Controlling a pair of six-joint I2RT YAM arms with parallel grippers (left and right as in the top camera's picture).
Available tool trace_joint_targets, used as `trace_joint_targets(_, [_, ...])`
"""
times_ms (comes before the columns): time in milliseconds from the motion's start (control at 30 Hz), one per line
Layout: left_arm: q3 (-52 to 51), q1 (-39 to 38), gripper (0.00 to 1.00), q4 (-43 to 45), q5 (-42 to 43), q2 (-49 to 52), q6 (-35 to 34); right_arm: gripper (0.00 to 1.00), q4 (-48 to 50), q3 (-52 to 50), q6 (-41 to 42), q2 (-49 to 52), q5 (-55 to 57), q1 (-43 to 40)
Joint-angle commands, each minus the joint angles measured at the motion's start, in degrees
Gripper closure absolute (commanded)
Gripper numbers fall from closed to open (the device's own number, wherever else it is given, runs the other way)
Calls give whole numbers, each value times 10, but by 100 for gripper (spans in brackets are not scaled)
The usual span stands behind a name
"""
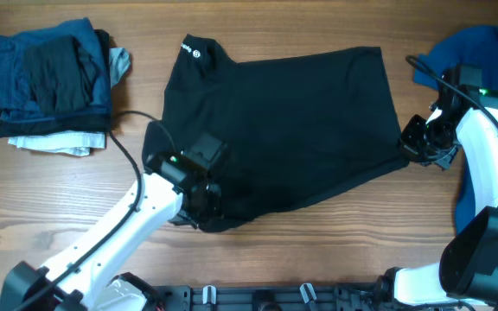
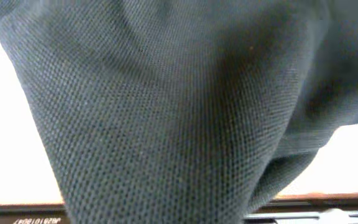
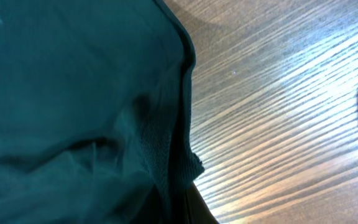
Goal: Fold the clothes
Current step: 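Fold the shirt's bottom half upward over the top with both grippers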
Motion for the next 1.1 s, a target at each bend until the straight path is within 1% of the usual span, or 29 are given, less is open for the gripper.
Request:
trace_joint_targets(0, [27, 10, 96, -28, -2, -8, -5, 96, -7, 13, 18, 3, 16, 0])
trace_joint_targets(100, [27, 45, 96, -43, -3, -8, -5, 96, -12, 15, 23, 3, 36, 0])
trace_joint_targets(367, [27, 200, 94, -51, 2, -8, -1, 96, -22, 44, 28, 3, 69, 0])
trace_joint_targets(567, [27, 260, 94, -36, 9, -8, 3, 96, -15, 44, 42, 3, 78, 0])
trace_joint_targets(633, [27, 270, 92, -17, 23, -8, 14, 96, -9, 44, 52, 4, 77, 0])
trace_joint_targets(700, [27, 276, 93, 5, 32, -6, 14, 96, 0, 44, 54, 6, 77, 0])
trace_joint_targets(767, [27, 282, 96, 38, 40, 0, 14, 96, 12, 44, 59, 13, 77, 0])
trace_joint_targets(867, [27, 289, 96, 68, 39, 11, 14, 96, 26, 44, 62, 26, 77, 0])
trace_joint_targets(1067, [27, 306, 96, 167, 39, 52, 16, 96, 97, 44, 62, 53, 67, 0])
